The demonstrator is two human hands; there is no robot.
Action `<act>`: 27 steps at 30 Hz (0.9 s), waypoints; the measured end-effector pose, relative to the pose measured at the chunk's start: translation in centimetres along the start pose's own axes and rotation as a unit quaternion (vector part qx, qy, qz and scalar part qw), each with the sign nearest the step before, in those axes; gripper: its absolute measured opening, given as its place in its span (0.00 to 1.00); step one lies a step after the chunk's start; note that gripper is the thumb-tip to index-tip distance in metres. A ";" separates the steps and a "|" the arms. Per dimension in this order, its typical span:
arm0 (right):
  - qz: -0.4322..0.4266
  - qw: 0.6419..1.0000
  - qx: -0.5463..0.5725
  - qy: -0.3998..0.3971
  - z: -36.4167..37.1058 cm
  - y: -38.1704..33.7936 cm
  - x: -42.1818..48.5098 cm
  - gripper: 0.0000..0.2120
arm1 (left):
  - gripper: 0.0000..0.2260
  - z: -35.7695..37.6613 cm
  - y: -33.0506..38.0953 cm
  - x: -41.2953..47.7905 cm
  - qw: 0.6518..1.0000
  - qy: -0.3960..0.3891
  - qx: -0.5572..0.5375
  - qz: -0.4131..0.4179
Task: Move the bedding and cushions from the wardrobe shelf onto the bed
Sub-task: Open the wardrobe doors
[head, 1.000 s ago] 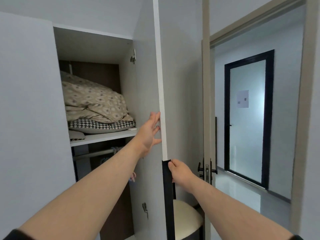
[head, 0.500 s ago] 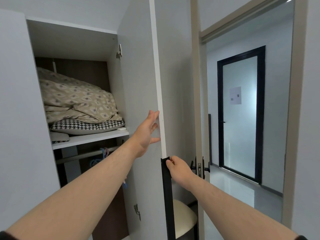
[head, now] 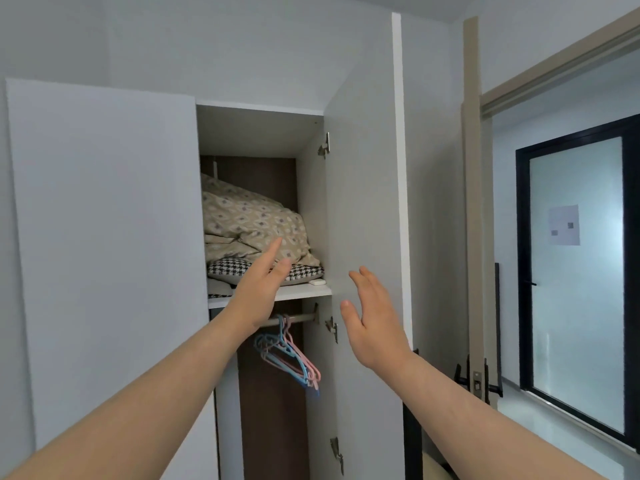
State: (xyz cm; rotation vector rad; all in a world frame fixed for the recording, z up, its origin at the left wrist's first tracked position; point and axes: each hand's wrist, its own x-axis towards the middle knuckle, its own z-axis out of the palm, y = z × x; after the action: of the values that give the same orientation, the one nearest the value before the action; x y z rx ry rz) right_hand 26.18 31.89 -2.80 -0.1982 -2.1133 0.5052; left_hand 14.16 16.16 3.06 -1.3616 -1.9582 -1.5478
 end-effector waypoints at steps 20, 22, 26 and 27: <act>-0.063 0.988 -0.008 -0.141 25.2 -2.5 14.9 0.29 | 0.32 -13.9 -21.9 7.8 0.857 0.024 0.513 0.051; -0.076 0.985 -0.015 -0.154 28.4 -2.0 16.5 0.28 | 0.30 -14.0 -25.0 9.5 0.831 0.000 0.546 0.106; -0.079 0.983 0.016 -0.163 34.8 -1.1 19.6 0.26 | 0.29 -14.0 -30.1 12.6 0.795 -0.019 0.594 0.117; -0.082 0.983 0.031 -0.162 36.0 -1.0 20.2 0.25 | 0.27 -14.0 -30.7 13.2 0.793 -0.009 0.599 0.113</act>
State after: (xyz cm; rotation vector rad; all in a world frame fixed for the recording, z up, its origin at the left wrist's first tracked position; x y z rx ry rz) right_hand -14.87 27.55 -4.61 0.1015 -2.4001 0.5311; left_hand -21.57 11.17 -0.46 -0.9079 -1.9983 0.0040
